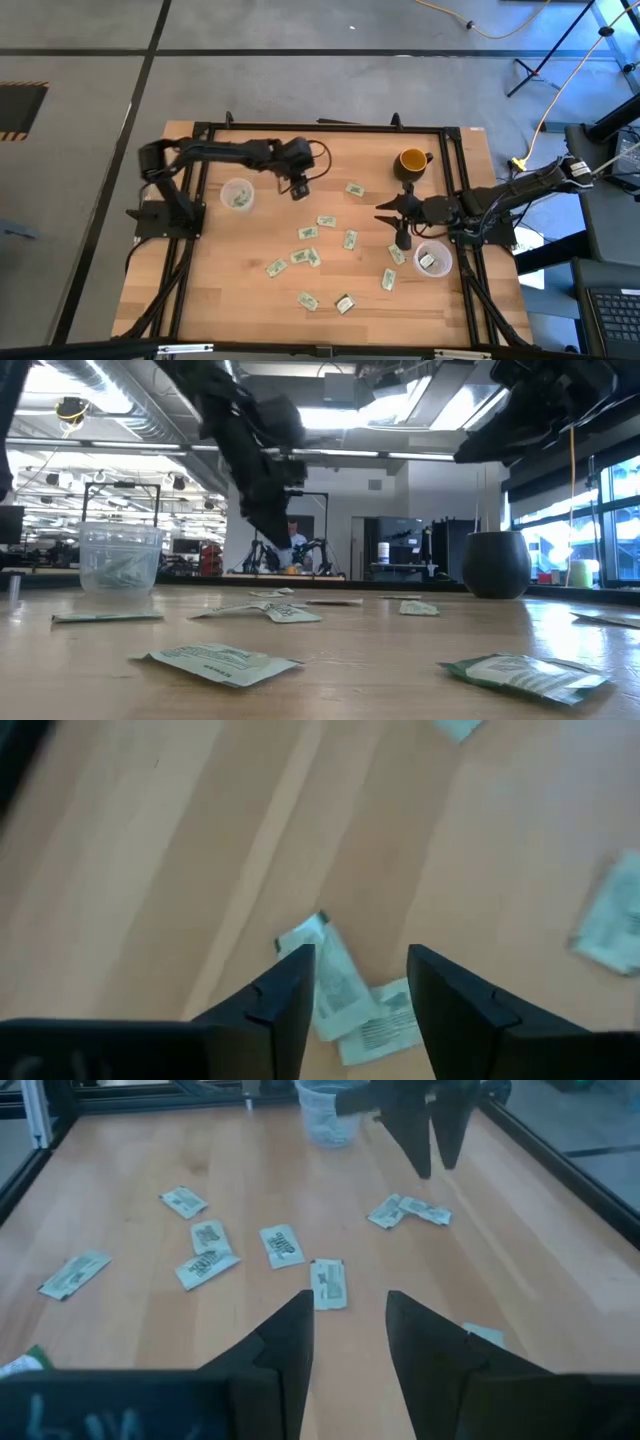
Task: Pick and place Stevia / Truvia into bins
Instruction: Put the white stevia packet into the left transparent container
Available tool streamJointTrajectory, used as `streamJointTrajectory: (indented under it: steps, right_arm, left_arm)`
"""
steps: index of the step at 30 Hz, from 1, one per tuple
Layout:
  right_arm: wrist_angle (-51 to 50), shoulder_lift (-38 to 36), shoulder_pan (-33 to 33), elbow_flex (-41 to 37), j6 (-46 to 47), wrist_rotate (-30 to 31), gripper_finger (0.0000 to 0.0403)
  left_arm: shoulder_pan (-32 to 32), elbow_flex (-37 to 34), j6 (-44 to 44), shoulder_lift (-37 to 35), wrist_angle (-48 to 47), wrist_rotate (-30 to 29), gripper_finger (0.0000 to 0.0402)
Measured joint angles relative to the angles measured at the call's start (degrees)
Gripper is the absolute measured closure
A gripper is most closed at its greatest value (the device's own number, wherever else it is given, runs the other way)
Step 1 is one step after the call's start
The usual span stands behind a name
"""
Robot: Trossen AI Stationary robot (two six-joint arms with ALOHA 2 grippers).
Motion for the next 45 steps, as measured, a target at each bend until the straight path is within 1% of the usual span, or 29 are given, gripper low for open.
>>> streamJointTrajectory:
  steps: [2, 6, 13, 21, 27, 31, 39, 45]
  right_arm:
    - [0.0, 0.0, 0.0, 0.0, 0.0, 0.0, 0.0272]
    - [-0.1, 0.0, 0.0, 0.0, 0.0, 0.0, 0.0272]
    - [-0.2, 0.0, 0.0, 0.0, 0.0, 0.0, 0.0272]
    - [-0.2, 0.0, 0.0, 0.0, 0.0, 0.0, 0.0272]
    - [-0.2, 0.0, 0.0, 0.0, -0.2, 0.0, 0.0272]
    - [-0.2, 0.0, 0.0, 0.0, -0.8, 0.0, 0.0272]
    - [-0.2, 0.0, 0.0, 0.0, -1.4, 0.0, 0.0272]
    - [-0.2, 0.0, 0.0, 0.0, -1.4, 0.0, 0.0272]
  left_arm:
    - [0.7, 2.0, -0.4, 3.1, -1.6, 0.5, 0.0249]
    - [1.7, 4.1, -0.6, 7.6, -1.5, 2.9, 0.0251]
    - [3.7, 5.2, -6.6, 12.3, -1.4, 2.5, 0.0251]
    - [4.2, 5.4, -6.0, 12.9, -2.9, 2.8, 0.0254]
    - [3.3, 5.4, -4.9, 12.8, -4.5, 1.5, 0.0268]
    - [2.7, 5.4, -2.9, 12.8, -4.6, -1.4, 0.0287]
    - [2.7, 5.4, -2.5, 12.8, -4.8, -1.5, 0.0334]
    - [2.8, 5.1, -2.5, 11.9, -5.7, -1.4, 0.0356]
